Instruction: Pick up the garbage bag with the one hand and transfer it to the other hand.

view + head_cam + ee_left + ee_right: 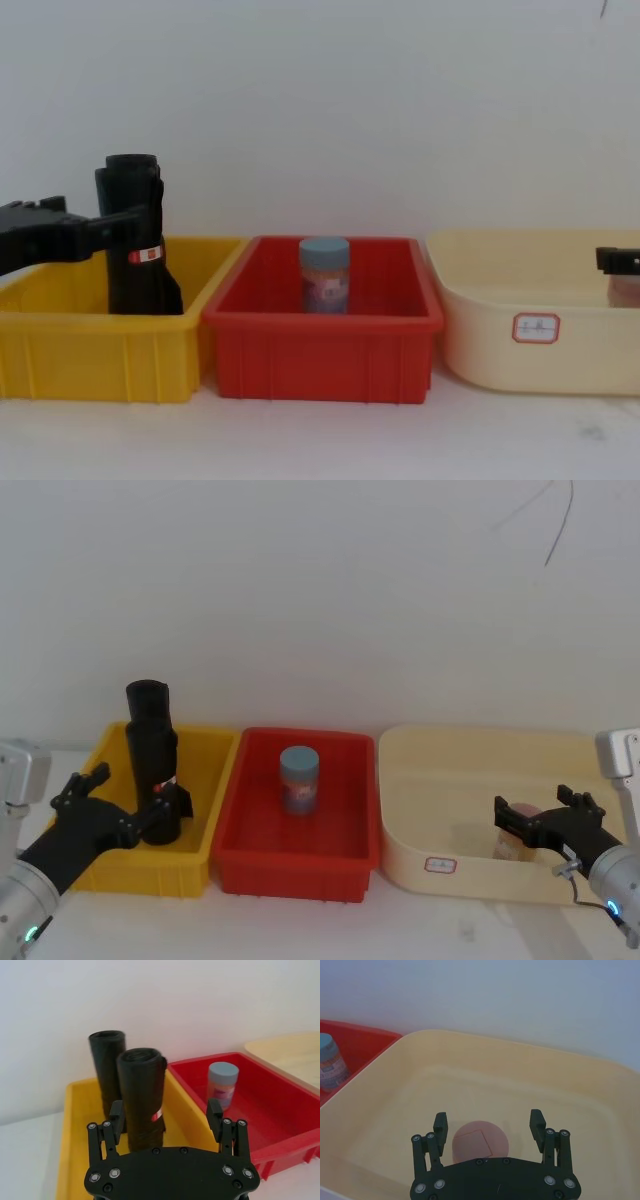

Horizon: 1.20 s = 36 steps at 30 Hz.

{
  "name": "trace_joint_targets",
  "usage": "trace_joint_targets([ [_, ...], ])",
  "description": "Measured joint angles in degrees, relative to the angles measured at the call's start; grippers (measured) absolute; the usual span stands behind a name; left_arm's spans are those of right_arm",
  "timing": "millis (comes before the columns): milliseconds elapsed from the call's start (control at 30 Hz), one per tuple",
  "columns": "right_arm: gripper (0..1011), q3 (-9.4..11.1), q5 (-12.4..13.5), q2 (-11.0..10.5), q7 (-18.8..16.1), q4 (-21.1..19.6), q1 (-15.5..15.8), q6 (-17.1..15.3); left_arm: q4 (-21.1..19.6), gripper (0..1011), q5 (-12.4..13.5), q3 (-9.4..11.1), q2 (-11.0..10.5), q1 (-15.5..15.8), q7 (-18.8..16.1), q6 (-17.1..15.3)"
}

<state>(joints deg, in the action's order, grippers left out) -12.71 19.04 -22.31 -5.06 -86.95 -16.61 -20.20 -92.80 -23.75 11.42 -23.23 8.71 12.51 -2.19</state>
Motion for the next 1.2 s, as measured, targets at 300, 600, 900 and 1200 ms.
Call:
trace_joint_targets([
  [300, 1000, 0.0, 0.0, 0.0, 0.0, 0.0, 0.0, 0.0, -0.5, 1001, 0.8, -2.1, 1.3, -1.3, -4.0, -0.9],
  [600, 999, 0.0, 0.0, 0.0, 0.0, 0.0, 0.0, 0.0, 0.9, 1001, 0.9, -3.7, 2.0, -1.0, -5.4, -1.4],
  [900, 1000, 0.0, 0.0, 0.0, 0.0, 0.0, 0.0, 0.0, 5.8, 1001, 0.0, -4.0, 2.2, 1.8, -2.5, -1.1],
  [1200, 1000, 0.0, 0.0, 0.0, 0.0, 0.0, 0.0, 0.0, 9.5, 1002, -1.4, -3.3, 1.9, 4.3, 3.0, -0.3],
])
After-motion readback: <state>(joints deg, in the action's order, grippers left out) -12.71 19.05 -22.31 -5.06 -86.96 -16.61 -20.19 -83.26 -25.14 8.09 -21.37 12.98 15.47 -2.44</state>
